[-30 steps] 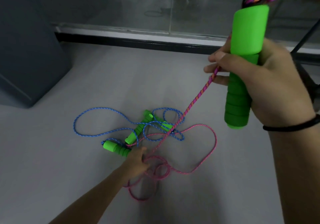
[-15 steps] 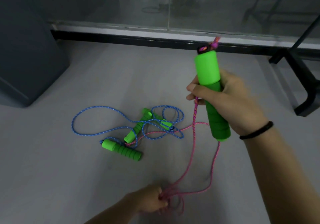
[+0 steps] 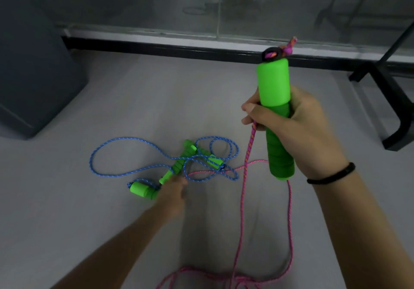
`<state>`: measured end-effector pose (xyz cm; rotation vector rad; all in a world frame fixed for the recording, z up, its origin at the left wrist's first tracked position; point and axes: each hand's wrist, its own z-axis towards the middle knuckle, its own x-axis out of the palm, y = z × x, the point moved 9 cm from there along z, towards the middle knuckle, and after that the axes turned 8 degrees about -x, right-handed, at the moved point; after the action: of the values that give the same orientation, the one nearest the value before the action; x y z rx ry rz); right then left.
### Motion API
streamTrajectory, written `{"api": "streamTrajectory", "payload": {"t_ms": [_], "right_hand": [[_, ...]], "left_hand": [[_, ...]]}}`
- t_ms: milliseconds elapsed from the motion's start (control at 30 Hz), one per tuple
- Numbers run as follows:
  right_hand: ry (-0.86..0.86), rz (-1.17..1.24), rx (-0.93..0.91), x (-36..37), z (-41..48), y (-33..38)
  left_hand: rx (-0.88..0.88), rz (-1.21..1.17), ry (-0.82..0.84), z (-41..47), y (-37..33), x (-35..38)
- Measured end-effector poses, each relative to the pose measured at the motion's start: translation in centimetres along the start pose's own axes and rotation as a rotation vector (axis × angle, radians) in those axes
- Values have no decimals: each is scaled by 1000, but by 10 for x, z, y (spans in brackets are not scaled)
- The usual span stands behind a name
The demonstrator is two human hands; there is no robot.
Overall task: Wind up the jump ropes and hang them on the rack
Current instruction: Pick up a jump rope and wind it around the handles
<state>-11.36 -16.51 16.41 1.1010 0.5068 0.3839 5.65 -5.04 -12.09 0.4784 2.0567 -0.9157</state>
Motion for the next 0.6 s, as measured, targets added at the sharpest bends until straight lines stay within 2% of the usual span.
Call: {"api": "streamTrajectory", "payload": {"t_ms": [67, 167, 300, 500, 600], "right_hand": [[-27, 18, -11, -3, 1, 3], [-17, 12, -30, -2, 2, 8], [-20, -25, -42, -6, 3, 7], [-13, -19, -25, -5, 0, -3], [-13, -39, -23, -4, -1, -6]], "left_hand": [[-42, -35, -125, 21, 9, -32], [-83, -77, -68, 47, 15, -40], [-185, 124, 36, 59, 33, -21], [-323, 427, 47, 54, 56, -7], [-338, 547, 47, 46, 58, 1]]}}
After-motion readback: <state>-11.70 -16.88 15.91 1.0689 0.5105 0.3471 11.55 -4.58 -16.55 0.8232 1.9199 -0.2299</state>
